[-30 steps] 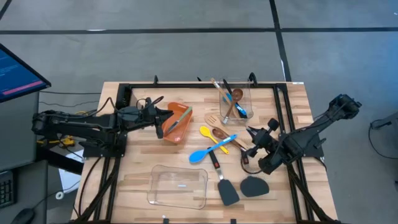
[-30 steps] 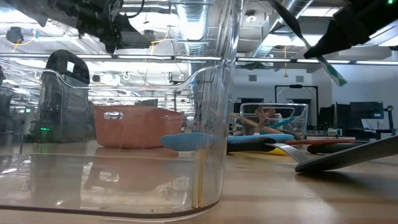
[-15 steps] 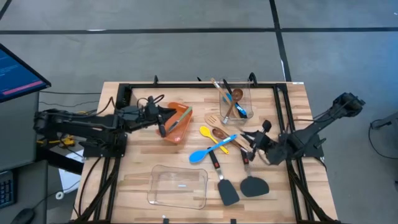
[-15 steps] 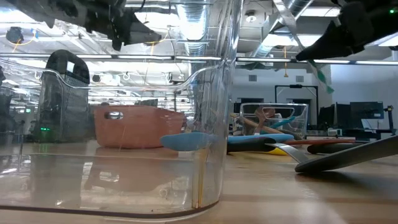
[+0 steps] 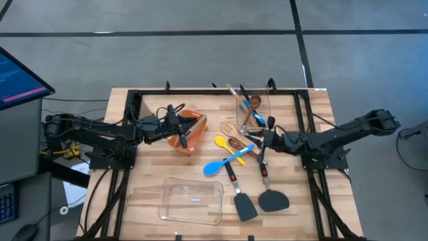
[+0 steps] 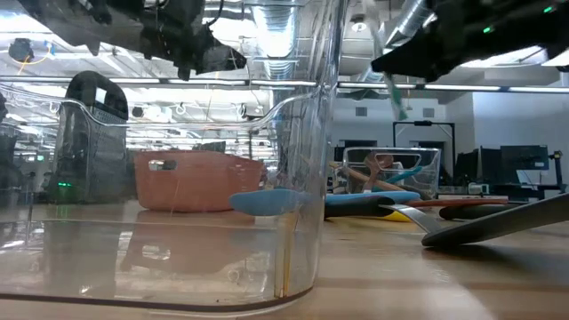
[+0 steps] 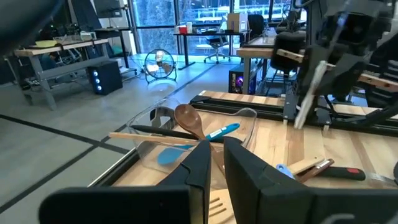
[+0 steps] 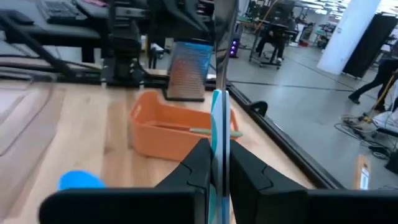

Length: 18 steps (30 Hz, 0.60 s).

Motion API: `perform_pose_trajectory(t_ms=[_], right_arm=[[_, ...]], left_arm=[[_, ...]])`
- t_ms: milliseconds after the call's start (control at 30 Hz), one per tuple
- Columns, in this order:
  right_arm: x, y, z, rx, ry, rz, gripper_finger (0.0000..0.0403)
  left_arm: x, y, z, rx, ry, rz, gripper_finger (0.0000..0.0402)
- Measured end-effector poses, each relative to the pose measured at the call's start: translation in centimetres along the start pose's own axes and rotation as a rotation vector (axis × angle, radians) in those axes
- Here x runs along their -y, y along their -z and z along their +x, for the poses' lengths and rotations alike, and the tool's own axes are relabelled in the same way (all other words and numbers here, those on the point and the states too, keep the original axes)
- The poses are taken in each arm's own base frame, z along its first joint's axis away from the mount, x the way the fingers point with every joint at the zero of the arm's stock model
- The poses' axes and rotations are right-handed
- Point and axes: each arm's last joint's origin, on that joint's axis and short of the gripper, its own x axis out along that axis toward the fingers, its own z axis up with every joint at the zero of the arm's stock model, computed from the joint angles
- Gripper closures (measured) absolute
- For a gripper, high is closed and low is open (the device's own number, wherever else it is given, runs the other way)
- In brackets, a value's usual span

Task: Pick & Place Kitchen Items
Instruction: Put the table knife into the orange bin

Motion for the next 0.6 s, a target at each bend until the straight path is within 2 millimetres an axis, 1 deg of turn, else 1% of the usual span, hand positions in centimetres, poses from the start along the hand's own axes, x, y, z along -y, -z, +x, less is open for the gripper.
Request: perform_pose_trajectory(t_ms=[167, 267, 333, 400, 500, 600], right_arm=[[1.9, 0.2, 1.9, 0.048, -0.029, -0.001, 0.0378], [2.8, 0.2, 2.7, 0.091, -0.075, 0.007, 0.0378], [3.0, 0.6, 3.1, 0.086, -0.115, 0.004, 0.0378], [3.1, 1.1, 3.5, 0.065, -0.140, -0.001, 0.0378], [3.4, 1.5, 4.1, 0.042, -0.137, -0.007, 0.0378], [3.7, 1.1, 4.9, 0.045, -0.127, -0.003, 0.0378]], left_arm=[[-0.3, 0.4, 0.6, -0.005, -0.019, 0.000, 0.0372], [-0.5, 0.7, 0.9, -0.015, -0.029, -0.004, 0.0372], [-0.6, 0.8, 1.0, -0.022, -0.021, -0.021, 0.0372], [-0.7, 0.8, 1.1, -0.014, 0.035, -0.035, 0.0372], [-0.6, 0.6, 1.4, 0.024, 0.181, -0.065, 0.0380], [-0.3, 0.1, 1.8, 0.108, 0.274, -0.078, 0.0393]])
